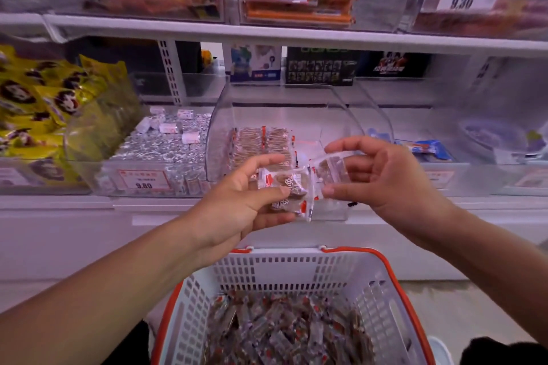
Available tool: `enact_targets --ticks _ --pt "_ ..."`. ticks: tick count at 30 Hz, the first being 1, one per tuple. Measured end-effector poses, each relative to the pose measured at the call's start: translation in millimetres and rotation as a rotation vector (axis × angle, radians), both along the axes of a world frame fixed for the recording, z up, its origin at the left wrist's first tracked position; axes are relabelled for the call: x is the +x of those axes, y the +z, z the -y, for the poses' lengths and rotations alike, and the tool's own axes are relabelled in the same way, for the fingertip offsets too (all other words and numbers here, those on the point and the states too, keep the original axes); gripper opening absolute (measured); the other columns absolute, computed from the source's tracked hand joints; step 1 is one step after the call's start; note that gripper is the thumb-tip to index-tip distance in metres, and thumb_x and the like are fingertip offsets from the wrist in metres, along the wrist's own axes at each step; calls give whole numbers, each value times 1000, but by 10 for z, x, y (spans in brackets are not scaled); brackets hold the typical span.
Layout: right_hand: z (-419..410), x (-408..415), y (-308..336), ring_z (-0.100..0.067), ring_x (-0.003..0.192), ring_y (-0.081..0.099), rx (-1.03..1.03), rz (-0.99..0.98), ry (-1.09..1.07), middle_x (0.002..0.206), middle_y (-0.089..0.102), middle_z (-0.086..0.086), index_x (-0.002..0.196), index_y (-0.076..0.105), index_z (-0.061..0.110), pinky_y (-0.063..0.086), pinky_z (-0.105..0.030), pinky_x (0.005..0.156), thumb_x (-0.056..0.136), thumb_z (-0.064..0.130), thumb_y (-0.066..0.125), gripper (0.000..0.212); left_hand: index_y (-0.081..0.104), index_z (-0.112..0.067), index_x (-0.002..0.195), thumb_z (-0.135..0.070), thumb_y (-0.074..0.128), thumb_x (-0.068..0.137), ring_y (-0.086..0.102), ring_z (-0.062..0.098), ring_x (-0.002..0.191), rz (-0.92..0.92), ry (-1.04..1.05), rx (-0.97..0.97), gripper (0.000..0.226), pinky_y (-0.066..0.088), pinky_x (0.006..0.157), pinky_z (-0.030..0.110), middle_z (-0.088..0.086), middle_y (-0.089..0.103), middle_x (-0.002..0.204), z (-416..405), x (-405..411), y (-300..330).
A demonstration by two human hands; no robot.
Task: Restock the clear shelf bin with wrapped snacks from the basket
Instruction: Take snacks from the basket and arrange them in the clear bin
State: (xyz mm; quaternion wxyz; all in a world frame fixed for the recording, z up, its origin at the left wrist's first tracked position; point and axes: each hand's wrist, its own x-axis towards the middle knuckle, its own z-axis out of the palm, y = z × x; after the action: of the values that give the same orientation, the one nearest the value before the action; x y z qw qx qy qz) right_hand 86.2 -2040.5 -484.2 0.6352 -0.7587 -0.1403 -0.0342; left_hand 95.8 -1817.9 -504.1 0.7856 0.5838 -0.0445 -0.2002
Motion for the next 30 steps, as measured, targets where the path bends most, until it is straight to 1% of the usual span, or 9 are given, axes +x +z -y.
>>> enact_targets --ticks 5,8,10,13,15,19,22,25,30 --pt "-126 -88 42 -3 87 71 -117 311 -59 99 76 14 115 67 33 56 -17 72 82 -1 73 48 67 -11 115 10 60 88 75 27 90 -67 -18 -54 35 60 72 26 19 75 102 21 -46 -26" --pt "-174 -76 30 0 68 60 -238 267 8 93 68 5 117 68 28 51 -19 58 86 4 69 39 67 -11 110 16 55 89 74 27 87 -93 -36 -105 37 61 75 26 20 73 98 70 -65 -30" --pt "-173 -63 -6 -4 73 56 -363 203 33 94 57 -5 119 69 27 48 -19 67 87 10 69 36 66 -10 113 19 47 90 73 23 86 -90 -56 -127 42 61 76 26 18 72 96 109 -73 -31" --pt "-203 -95 -85 0 100 52 -464 190 -7 111 51 -1 124 66 36 40 -10 85 88 17 71 41 62 -8 121 19 38 85 70 22 88 -91 -93 -189 50 59 82 29 19 71 104 118 -95 -18" --pt "-263 -126 -141 3 112 50 -493 211 -14 126 46 9 132 59 42 42 -11 87 85 23 75 53 56 -8 128 7 42 78 65 27 96 -90 -99 -228 54 54 86 35 24 68 117 134 -122 0" --pt "-304 -134 -187 1 89 54 -545 257 -142 116 56 20 139 49 39 48 -17 71 73 38 82 74 48 -19 133 -16 50 99 67 26 93 22 64 -77 34 50 74 34 16 73 109 230 -146 -65" --pt "-299 -128 -150 -1 92 53 -647 310 -148 107 58 15 129 58 35 47 -23 80 70 51 77 65 48 -22 129 -15 48 102 72 24 95 138 57 9 28 51 77 31 6 77 95 239 -177 -116" --pt "-326 -137 -129 -7 90 61 -557 277 -50 100 63 12 112 64 37 55 -35 78 72 41 81 43 54 -14 120 -21 51 102 72 19 94 194 65 41 19 55 78 26 8 76 99 227 -207 -103" --pt "-340 -145 -120 -5 87 59 -592 427 -107 96 63 12 109 66 24 49 -20 73 73 37 83 41 54 -10 119 -58 66 78 71 26 99 120 152 69 65 56 91 45 13 74 105 249 -203 -29"
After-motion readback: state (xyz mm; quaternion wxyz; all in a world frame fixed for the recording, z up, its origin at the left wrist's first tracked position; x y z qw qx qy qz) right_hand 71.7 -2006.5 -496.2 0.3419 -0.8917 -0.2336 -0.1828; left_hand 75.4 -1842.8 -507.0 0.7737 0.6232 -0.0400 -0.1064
